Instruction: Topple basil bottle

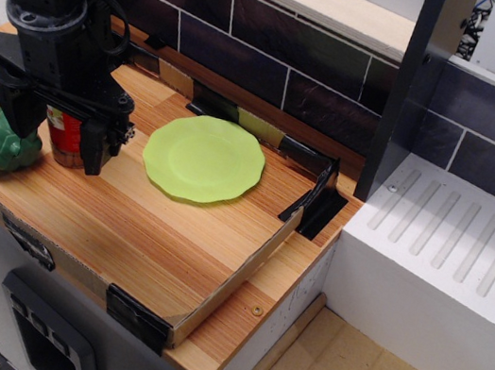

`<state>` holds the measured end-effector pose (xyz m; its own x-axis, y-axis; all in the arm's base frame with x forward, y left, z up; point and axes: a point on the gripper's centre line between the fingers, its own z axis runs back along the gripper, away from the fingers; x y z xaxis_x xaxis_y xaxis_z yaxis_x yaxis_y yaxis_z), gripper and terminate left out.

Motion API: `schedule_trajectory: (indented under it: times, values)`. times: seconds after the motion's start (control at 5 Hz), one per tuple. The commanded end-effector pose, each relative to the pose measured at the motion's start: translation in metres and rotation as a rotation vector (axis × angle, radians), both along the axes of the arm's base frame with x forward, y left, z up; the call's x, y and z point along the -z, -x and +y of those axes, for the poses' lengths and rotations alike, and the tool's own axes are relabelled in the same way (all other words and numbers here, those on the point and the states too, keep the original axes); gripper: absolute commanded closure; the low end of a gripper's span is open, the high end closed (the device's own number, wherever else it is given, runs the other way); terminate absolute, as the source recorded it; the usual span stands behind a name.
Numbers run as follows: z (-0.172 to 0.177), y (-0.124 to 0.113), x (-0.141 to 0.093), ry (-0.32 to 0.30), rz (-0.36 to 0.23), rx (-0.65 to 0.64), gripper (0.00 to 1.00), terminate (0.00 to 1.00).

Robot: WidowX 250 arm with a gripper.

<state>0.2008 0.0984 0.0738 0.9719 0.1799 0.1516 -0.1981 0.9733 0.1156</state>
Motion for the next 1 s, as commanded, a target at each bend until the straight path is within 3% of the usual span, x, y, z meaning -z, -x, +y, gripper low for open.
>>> schedule_trajectory:
  times: [0.0, 0.6, 0.8]
  values:
    - [0.000, 0.000, 0.000, 0.000, 0.000, 0.000, 0.00, 0.00]
    - [0.040, -0.022, -0.028, 0.012, -0.041, -0.037, 0.00, 0.00]
    - [0.042, -0.030, -0.027, 0.012, -0.037, -0.053, 0.00, 0.00]
